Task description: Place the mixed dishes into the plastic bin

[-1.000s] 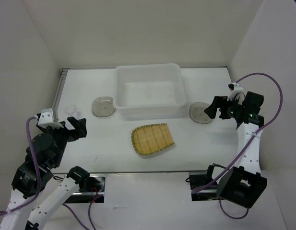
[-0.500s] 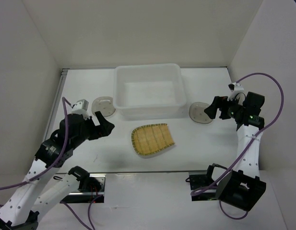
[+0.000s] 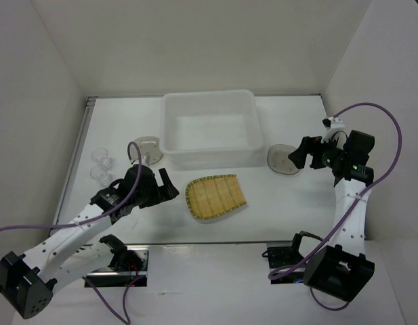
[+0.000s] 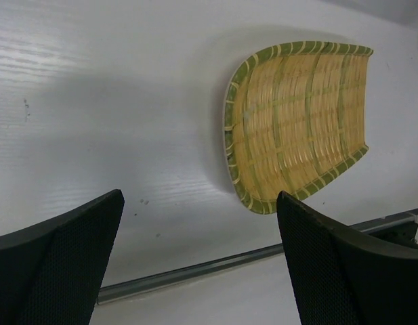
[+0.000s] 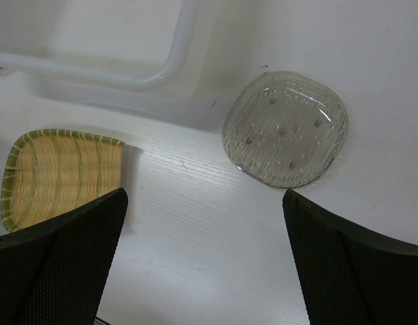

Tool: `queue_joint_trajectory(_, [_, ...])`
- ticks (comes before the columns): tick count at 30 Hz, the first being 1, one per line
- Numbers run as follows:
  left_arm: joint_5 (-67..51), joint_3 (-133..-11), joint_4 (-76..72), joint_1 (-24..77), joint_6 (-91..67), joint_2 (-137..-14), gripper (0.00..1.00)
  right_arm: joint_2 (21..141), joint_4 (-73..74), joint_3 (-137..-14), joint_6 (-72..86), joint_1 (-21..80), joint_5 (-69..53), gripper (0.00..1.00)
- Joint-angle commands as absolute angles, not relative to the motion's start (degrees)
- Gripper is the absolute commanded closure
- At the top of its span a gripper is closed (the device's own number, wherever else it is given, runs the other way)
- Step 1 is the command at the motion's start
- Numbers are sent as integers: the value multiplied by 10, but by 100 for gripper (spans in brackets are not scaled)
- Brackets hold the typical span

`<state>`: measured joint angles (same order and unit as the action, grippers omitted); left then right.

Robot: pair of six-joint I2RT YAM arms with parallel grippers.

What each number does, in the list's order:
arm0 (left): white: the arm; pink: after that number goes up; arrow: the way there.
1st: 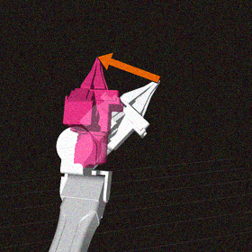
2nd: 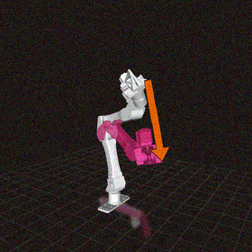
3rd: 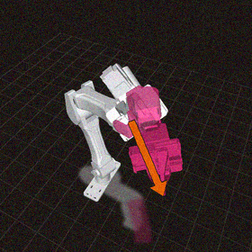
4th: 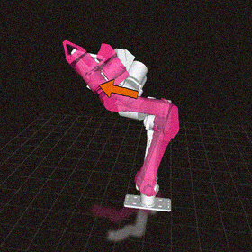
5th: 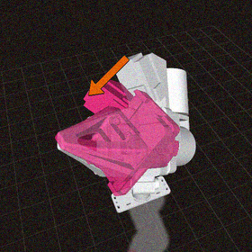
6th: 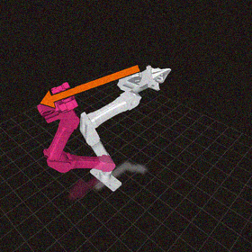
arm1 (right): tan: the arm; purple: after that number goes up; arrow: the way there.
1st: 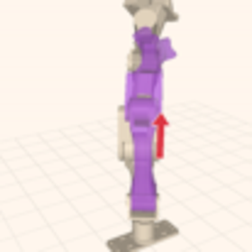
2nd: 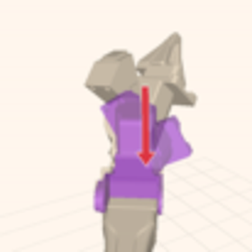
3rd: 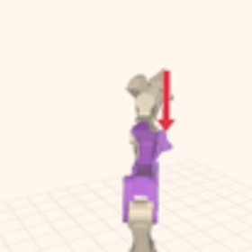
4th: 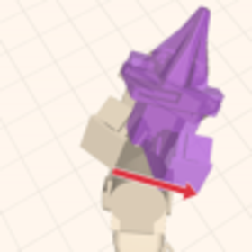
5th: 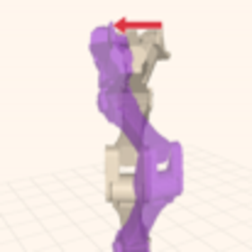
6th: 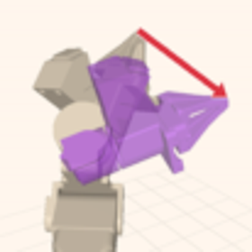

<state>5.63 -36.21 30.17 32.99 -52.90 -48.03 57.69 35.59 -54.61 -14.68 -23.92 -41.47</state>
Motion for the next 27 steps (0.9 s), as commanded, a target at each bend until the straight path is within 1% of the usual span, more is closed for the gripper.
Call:
queue_joint_trajectory(1, [84,-368,236,340,-543,-514,0,563,344,-544,-154,-237,-430,0])
queue_joint_trajectory(5, [71,-348,176,352,-548,-580,0,563,344,-544,-154,-237,-430,0])
queue_joint_trajectory(11, [76,-329,117,366,-548,-635,0,563,344,-544,-154,-237,-430,0])
queue_joint_trajectory(20, [55,-334,55,366,-548,-713,0,563,344,-539,-154,-237,-430,0])
queue_joint_trajectory(27, [38,-346,-2,388,-565,-780,0,563,344,-539,-154,-237,-430,0])
